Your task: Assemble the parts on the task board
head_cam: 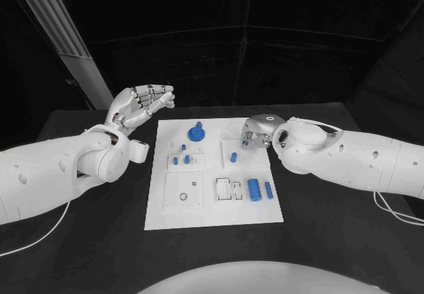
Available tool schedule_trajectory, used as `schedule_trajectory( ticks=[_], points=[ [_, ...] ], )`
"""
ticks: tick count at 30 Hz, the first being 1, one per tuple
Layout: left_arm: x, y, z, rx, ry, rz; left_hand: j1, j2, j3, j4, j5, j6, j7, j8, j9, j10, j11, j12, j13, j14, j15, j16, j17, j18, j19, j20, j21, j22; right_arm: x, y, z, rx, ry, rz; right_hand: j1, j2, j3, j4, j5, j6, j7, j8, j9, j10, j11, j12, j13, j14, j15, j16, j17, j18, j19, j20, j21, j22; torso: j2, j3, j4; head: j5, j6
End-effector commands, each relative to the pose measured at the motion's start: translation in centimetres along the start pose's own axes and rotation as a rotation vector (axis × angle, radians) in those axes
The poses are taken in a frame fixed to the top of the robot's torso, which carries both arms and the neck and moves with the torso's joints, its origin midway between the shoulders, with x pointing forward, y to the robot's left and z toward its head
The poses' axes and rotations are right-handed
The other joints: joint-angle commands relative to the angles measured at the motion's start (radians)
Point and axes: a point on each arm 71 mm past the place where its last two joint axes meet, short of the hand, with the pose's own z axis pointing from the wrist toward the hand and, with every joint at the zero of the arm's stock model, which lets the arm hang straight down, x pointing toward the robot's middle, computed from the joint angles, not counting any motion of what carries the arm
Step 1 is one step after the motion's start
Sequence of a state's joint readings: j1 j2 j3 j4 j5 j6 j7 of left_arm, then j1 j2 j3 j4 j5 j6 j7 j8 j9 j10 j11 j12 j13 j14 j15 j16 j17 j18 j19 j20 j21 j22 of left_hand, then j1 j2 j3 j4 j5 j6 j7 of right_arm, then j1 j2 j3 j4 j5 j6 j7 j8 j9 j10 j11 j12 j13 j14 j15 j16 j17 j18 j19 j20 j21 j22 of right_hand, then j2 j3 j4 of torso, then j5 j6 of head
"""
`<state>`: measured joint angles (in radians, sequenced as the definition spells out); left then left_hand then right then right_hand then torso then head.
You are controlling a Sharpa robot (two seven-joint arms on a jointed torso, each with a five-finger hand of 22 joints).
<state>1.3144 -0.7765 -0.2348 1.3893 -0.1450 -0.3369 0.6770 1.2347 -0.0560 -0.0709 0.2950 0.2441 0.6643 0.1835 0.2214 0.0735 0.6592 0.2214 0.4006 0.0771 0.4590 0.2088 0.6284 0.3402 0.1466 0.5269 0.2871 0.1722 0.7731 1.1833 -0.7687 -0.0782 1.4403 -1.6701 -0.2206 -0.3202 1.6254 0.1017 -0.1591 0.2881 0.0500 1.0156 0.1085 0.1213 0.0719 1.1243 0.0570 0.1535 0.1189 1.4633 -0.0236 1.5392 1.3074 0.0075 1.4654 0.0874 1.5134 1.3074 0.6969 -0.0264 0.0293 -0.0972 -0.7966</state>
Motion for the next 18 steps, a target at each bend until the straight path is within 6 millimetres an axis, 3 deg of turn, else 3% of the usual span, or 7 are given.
schedule_trajectory(
  ticks=[1, 18],
  points=[
    [0.02, -1.25, -0.03, 0.169, 0.005, -0.009, -0.001, 0.012, 0.005, -0.001, 0.003, -0.007, 0.079, 0.005, 0.001, -0.008, 0.001, 0.006, 0.000, -0.010, 0.000, 0.006, -0.003, -0.006, 0.008, 0.001, -0.007, -0.002, 0.15, 0.20, 0.05, -0.007, 0.013, -0.008, 0.014, 0.001, 0.004, -0.001, -0.003, 0.009, -0.001, 0.001, -0.001, 0.008, -0.002, -0.008, -0.005, 0.095, -0.008, -0.005, 0.198, 0.008, 0.073, -0.009, -0.003, 0.239, -0.001, 0.0001, 0.0003, 0.001, 0.000],
    [0.04, -1.18, 0.01, 0.162, 0.007, -0.011, 0.001, 0.016, 0.005, -0.001, 0.003, -0.010, 0.079, 0.010, 0.001, -0.012, 0.001, 0.013, 0.000, -0.012, 0.000, 0.012, -0.009, -0.005, 0.011, 0.001, -0.007, -0.004, 0.27, 0.27, 0.08, 0.002, 0.025, -0.014, 0.050, -0.001, 0.010, -0.004, -0.003, 0.039, -0.003, 0.004, 0.001, 0.033, -0.007, -0.026, -0.038, 0.096, -0.010, -0.003, 0.202, 0.008, 0.074, -0.013, -0.002, 0.240, 0.000, 0.0002, 0.0003, 0.001, 0.001]
  ],
)
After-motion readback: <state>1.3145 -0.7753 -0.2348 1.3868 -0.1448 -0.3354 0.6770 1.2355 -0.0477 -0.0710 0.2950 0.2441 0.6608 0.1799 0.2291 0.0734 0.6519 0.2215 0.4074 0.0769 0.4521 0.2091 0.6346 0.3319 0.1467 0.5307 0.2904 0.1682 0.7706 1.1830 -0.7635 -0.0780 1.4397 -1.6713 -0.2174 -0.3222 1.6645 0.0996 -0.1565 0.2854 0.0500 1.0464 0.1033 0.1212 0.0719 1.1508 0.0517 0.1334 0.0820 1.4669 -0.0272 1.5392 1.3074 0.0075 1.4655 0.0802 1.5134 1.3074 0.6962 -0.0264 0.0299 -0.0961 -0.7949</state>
